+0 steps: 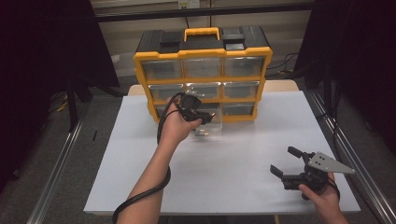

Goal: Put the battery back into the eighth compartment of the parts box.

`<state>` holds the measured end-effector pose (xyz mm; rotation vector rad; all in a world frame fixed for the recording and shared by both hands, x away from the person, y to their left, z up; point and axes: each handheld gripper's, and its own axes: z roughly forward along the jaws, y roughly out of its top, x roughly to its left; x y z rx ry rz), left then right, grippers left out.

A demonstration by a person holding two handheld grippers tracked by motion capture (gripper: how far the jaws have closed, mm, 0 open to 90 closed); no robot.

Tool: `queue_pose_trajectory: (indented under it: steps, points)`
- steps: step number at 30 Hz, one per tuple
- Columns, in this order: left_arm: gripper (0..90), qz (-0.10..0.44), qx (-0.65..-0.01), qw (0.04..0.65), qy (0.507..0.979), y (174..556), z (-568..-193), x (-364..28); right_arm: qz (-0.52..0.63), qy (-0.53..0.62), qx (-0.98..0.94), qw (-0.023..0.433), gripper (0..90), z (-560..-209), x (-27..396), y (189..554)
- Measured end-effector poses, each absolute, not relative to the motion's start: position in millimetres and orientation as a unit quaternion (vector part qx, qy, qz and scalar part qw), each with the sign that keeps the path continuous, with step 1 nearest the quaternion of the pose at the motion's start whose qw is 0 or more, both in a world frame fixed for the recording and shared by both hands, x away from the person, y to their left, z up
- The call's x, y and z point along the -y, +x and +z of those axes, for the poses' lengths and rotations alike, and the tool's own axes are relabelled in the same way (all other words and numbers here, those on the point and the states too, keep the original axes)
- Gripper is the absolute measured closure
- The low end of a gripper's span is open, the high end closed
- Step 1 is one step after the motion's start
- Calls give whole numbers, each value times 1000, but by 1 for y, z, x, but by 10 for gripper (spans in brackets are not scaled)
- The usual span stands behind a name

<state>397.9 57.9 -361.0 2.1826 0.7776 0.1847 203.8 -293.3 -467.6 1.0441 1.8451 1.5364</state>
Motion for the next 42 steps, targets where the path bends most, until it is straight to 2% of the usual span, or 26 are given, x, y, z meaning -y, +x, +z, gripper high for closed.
queue_pose_trajectory:
  steps: [28, 30, 31, 32, 42]
  points:
    - [770, 98, -335, 391, 852, 427, -386, -61, 569, 386, -679, 257, 21, -468, 295, 204]
    - [735, 100, -346, 407, 839, 427, -387, -61, 568, 387, -679, 257, 21, -468, 295, 204]
    - [650, 104, -346, 416, 834, 427, -387, -61, 568, 388, -679, 258, 21, -468, 295, 204]
    - [614, 103, -345, 415, 835, 426, -386, -62, 568, 386, -680, 256, 22, -468, 295, 204]
    - [646, 83, -344, 434, 829, 410, -381, -68, 568, 386, -680, 257, 21, -468, 294, 204]
